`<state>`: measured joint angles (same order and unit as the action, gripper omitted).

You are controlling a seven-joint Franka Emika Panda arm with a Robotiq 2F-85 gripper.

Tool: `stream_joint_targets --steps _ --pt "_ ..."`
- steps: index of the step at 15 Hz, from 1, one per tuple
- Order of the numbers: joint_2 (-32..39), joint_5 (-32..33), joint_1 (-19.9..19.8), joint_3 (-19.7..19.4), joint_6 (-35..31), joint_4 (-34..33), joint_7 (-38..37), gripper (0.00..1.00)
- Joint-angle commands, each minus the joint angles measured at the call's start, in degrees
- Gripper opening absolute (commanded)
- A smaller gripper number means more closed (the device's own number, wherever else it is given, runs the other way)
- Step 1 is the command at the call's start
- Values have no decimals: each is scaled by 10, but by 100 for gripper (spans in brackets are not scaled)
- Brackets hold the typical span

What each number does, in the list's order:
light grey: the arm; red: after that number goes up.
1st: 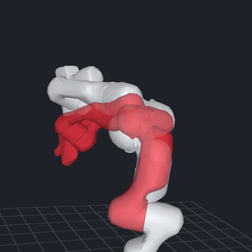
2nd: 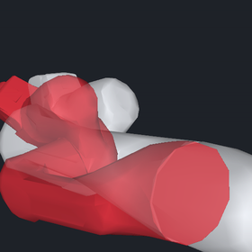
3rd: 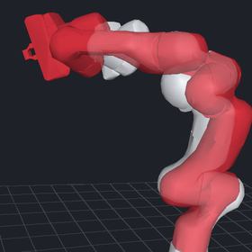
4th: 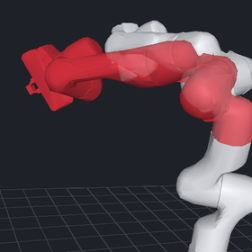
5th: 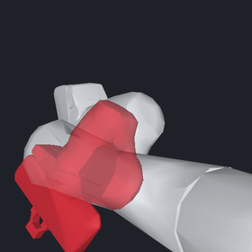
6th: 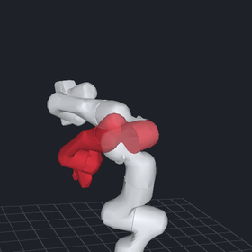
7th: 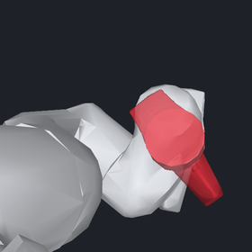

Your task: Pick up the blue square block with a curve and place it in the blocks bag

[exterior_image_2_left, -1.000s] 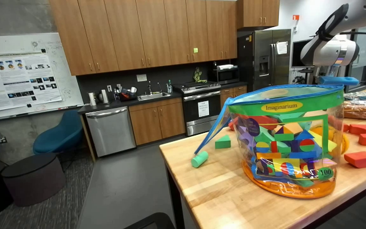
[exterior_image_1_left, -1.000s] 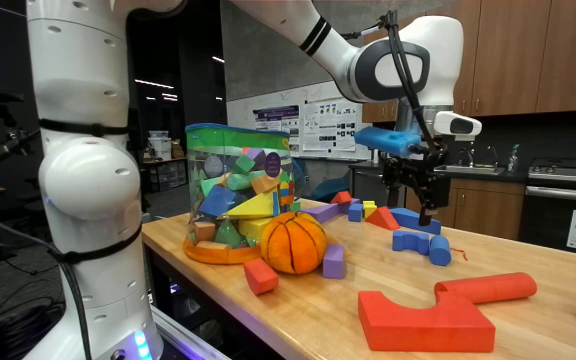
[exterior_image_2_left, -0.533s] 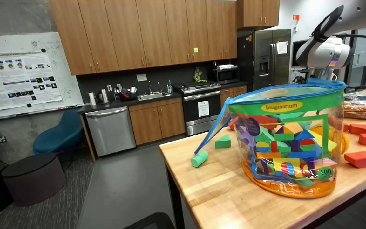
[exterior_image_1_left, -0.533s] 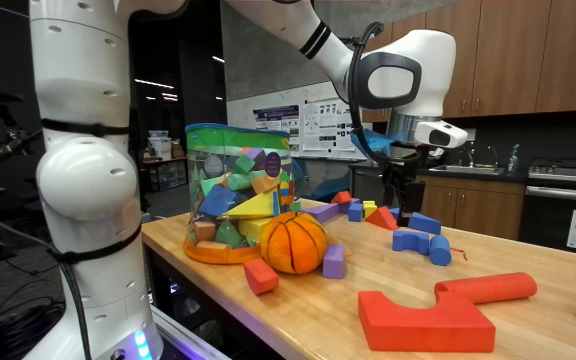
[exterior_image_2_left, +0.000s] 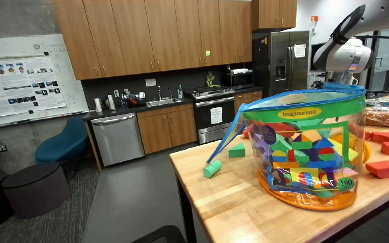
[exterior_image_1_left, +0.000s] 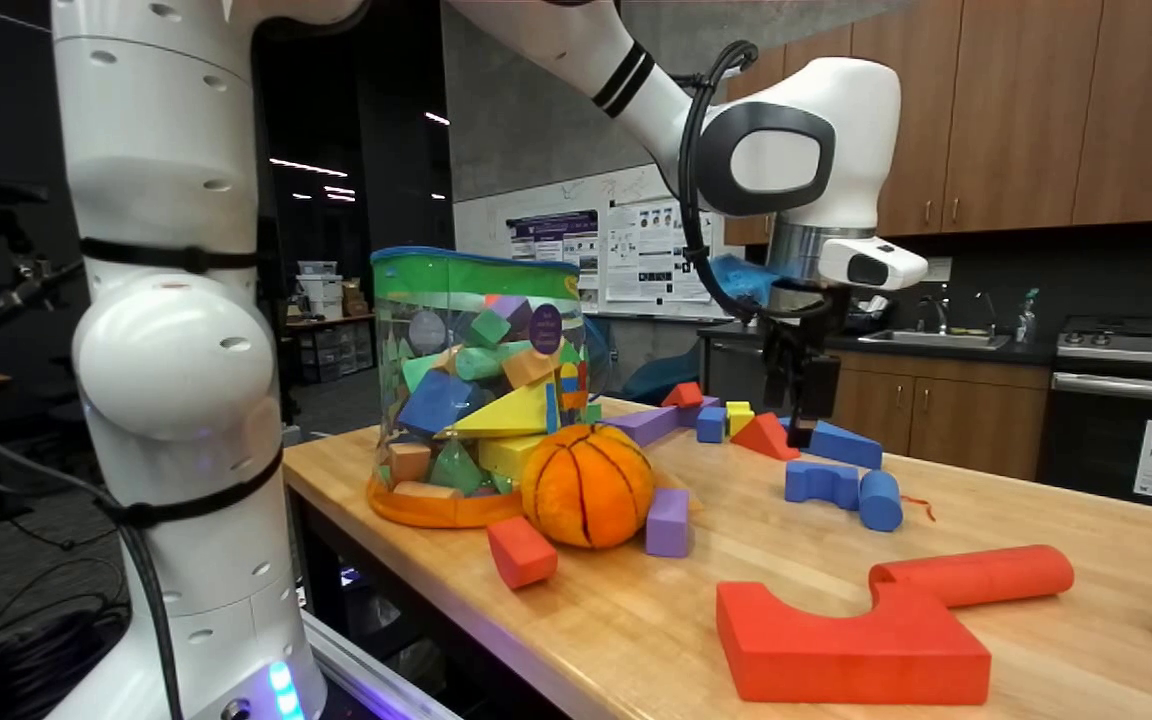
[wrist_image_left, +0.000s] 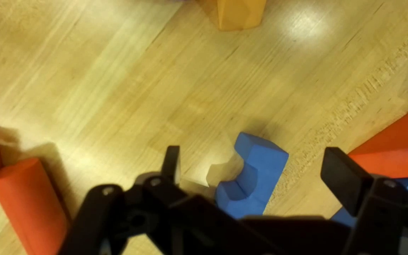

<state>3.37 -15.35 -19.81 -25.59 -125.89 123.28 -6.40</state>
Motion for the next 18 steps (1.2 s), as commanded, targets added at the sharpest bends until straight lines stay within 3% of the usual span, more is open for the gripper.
stream_joint_targets --steps 1,4,8,17,18 --pt "18 -19 -9 16 -30 -11 -25 100" --pt "57 -18 -7 20 -104 -23 -91 100" --pt "102 -7 -3 25 -151 -38 -150 100" --pt "130 -8 7 49 -167 -52 -184 100" --pt "131 -4 8 48 -167 -51 -185 93"
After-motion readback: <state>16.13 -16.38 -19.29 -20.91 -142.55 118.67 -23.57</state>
